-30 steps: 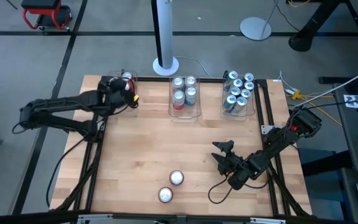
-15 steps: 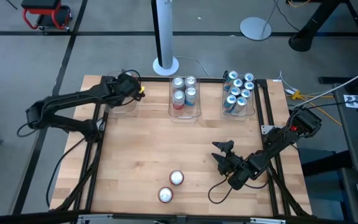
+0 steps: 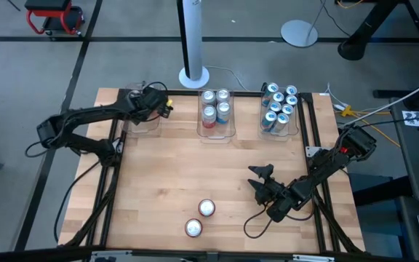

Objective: Sort soda cans
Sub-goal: Put the red soda can into the top left transparent bin

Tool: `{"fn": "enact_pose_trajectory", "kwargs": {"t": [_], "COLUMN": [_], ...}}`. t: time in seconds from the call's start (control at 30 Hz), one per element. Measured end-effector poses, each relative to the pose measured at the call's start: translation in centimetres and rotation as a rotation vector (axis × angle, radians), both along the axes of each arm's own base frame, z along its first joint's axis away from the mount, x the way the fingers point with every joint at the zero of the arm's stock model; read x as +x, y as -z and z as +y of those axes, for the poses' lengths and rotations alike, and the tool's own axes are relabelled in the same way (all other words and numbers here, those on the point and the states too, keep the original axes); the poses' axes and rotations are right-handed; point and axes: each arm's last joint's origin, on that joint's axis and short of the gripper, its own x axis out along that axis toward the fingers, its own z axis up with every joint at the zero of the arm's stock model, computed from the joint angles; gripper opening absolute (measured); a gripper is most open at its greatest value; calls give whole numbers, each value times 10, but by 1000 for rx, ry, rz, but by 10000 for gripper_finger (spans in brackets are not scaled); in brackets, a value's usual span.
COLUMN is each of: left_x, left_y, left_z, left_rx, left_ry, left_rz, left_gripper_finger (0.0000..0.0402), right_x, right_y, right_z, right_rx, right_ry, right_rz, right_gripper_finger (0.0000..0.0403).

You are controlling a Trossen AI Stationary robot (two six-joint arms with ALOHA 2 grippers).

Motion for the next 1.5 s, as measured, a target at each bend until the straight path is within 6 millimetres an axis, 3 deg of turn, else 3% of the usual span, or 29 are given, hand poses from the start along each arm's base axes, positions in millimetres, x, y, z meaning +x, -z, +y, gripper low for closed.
{"fn": "enact_pose_trajectory", "kwargs": {"t": [0.2,0.47,0.7,0.97,1.5], "left_x": [-9,-15,-15,-9,-19], "left_y": [27,40,36,20,27], "left_z": [3,7,7,10,12], "left_rx": [-15,-3,-10,-22,9], "left_ry": [-17,-27,-16,13,-65], "left_rz": [-35,-105,-88,-57,7], "left_gripper_finger": [308,308,308,309,312], "right_x": [0,0,0,0,0], "right_y": [0,0,0,0,0], "right_z": [0,0,0,0,0], "right_rx": [0,-1,-1,-2,12], "right_ry": [0,0,1,1,-8], "right_rz": [0,0,-1,-1,10], "right_gripper_finger": [374,374,374,374,374]}}
